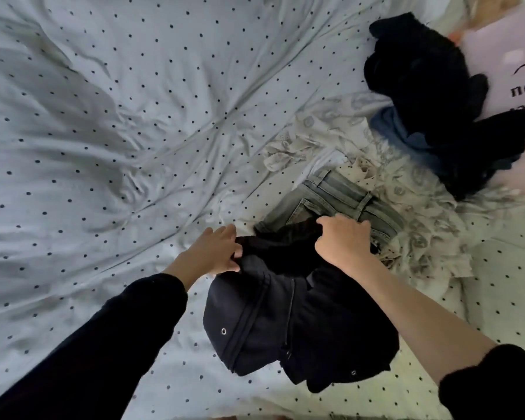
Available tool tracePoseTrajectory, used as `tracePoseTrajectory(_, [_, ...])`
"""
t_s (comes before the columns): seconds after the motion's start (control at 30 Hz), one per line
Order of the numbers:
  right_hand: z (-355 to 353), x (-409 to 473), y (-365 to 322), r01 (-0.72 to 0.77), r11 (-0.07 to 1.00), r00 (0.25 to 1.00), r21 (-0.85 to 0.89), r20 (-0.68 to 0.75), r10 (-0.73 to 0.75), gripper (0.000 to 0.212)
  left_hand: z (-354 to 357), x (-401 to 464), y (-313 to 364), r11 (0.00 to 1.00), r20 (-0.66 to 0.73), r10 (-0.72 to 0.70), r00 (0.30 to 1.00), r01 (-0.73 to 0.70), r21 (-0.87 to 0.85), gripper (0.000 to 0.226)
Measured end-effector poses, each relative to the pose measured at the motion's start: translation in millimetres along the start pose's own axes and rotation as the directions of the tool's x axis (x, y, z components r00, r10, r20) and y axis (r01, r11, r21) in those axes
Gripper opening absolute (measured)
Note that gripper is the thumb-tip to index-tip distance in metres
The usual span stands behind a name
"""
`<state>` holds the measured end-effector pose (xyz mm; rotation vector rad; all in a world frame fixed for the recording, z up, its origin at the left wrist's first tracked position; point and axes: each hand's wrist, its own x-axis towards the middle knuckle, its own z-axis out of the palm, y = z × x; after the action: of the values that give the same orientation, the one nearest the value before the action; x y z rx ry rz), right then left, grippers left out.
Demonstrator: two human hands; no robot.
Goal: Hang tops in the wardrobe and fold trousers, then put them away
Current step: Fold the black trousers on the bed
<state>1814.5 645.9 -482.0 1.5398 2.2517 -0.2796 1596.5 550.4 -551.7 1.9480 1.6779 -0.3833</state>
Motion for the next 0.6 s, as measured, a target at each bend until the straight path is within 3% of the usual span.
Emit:
tracePoseTrajectory(0.2, [-51, -10, 31, -0.113, 0.99, 0.987, 0.084, -0.102, 0.122, 0.026, -47, -37, -18, 0.943, -0.165, -0.07, 0.984, 0.011, -0.333, 0.006])
tracePoseTrajectory(0.3, [-80, -22, 43, -0.152, 0.976, 0.981, 0.158, -0.099, 0.169, 0.015, -86, -58, -24, 0.903, -0.173, -0.129, 0.976, 0.044, -0.427, 0.024])
tracePoseTrajectory(0.4, [-123, -40, 49, -0.112, 0.97, 0.981, 0.217, -0.13, 0.142, 0.019, -128, -84, -8, 0.869, -0.202, -0.198, 0.959, 0.076, -0.489, 0.029])
tracePoseTrajectory(0.6, [-221, -70, 65, -0.042, 0.977, 0.927, 0.209, -0.356, 0.115, 0.035, -211, -129, 27, 0.812, -0.459, -0.302, 0.835, -0.027, -0.583, 0.031])
